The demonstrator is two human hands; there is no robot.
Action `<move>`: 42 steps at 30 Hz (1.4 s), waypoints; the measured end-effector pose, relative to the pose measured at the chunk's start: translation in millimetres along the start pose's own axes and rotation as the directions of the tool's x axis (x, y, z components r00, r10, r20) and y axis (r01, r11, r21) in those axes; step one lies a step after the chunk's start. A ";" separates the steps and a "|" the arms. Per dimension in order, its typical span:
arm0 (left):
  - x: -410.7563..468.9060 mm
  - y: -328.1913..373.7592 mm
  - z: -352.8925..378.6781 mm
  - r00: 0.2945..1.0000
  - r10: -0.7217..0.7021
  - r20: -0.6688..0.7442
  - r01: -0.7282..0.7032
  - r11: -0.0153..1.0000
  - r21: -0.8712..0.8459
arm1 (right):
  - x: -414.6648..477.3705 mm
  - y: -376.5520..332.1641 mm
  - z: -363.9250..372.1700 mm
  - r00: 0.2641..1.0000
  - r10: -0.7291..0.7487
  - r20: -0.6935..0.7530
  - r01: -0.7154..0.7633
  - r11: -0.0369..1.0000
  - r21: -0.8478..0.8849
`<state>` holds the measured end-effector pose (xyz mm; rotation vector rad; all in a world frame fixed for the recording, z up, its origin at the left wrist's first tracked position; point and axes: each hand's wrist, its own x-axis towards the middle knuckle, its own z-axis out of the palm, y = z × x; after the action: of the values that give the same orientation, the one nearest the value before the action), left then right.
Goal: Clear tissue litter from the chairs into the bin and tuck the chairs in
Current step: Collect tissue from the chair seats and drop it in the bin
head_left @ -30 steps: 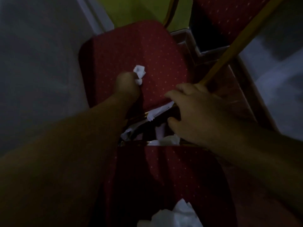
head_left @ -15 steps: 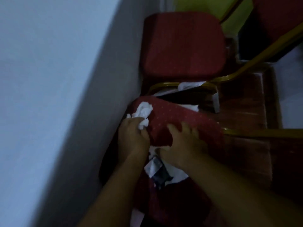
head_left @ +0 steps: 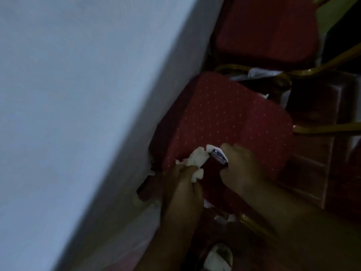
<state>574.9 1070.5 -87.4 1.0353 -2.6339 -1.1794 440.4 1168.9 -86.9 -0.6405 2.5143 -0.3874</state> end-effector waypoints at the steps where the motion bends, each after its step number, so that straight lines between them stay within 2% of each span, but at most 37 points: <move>1: -3.4 15.9 -17.5 0.999 0.032 0.003 -0.032 0.999 -0.012 | -13.7 -9.7 -21.6 0.999 -0.007 -0.039 0.007 1.000 0.001; 4: -17.8 72.7 -77.8 0.986 0.165 -0.024 -0.164 0.986 0.023 | -67.6 -51.1 -97.9 0.986 -0.064 -0.153 0.044 0.990 -0.132; 7: -43.0 122.0 -143.1 0.958 0.279 -0.067 -0.277 0.960 0.040 | -125.8 -102.8 -168.5 0.953 -0.188 -0.237 0.136 0.966 -0.219; 12: -105.0 152.6 -259.1 0.936 0.310 -0.167 -0.316 0.949 -0.006 | -202.0 -198.6 -231.3 0.865 -0.405 -0.295 0.315 0.898 -0.308; 15: -148.1 132.4 -315.4 0.924 0.254 -0.285 -0.254 0.966 0.039 | -227.7 -246.1 -230.9 0.799 -0.554 -0.234 0.483 0.823 -0.300; 20: -204.2 55.7 -379.3 0.858 0.118 -0.499 -0.110 0.993 0.046 | -248.4 -320.6 -177.8 0.621 -0.772 -0.136 0.715 0.629 -0.304; 22: -219.8 15.8 -393.9 0.837 0.109 -0.536 -0.093 0.994 0.056 | -254.9 -349.5 -143.4 0.556 -0.826 -0.095 0.782 0.558 -0.279; 23: -225.5 -6.2 -398.3 0.845 0.081 -0.528 -0.063 0.997 0.051 | -257.7 -363.2 -122.5 0.546 -0.834 -0.078 0.804 0.548 -0.230; 25: -233.3 -54.5 -399.6 0.877 -0.029 -0.480 0.036 0.999 0.007 | -262.8 -385.2 -74.1 0.548 -0.836 -0.026 0.827 0.546 -0.136; 28: -231.5 -126.5 -387.6 0.918 -0.139 -0.372 0.141 0.990 -0.021 | -256.4 -405.9 -1.0 0.575 -0.813 0.091 0.818 0.568 -0.089; 32: -192.5 -199.5 -363.8 0.944 -0.264 -0.197 0.255 0.964 -0.070 | -210.9 -423.0 81.1 0.706 -0.663 0.249 0.706 0.686 -0.177; 34: -159.0 -238.4 -345.6 0.952 -0.277 -0.132 0.269 0.960 -0.075 | -175.1 -429.3 119.6 0.756 -0.584 0.296 0.649 0.728 -0.221; 38: -83.2 -316.5 -292.4 0.931 -0.365 -0.024 0.362 0.929 -0.076 | -93.7 -433.5 199.8 0.821 -0.415 0.393 0.530 0.809 -0.252; 40: -50.5 -350.7 -263.0 0.893 -0.438 0.101 0.443 0.895 -0.041 | -58.8 -423.9 242.9 0.835 -0.401 0.375 0.499 0.840 -0.212; 42: -27.5 -377.6 -237.6 0.866 -0.445 0.229 0.465 0.885 -0.036 | -36.5 -412.9 275.9 0.832 -0.369 0.415 0.476 0.858 -0.192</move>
<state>880.9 756.5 -174.2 1.6656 -2.5259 -1.5623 768.0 797.8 -141.3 -1.2801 2.0660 -0.0367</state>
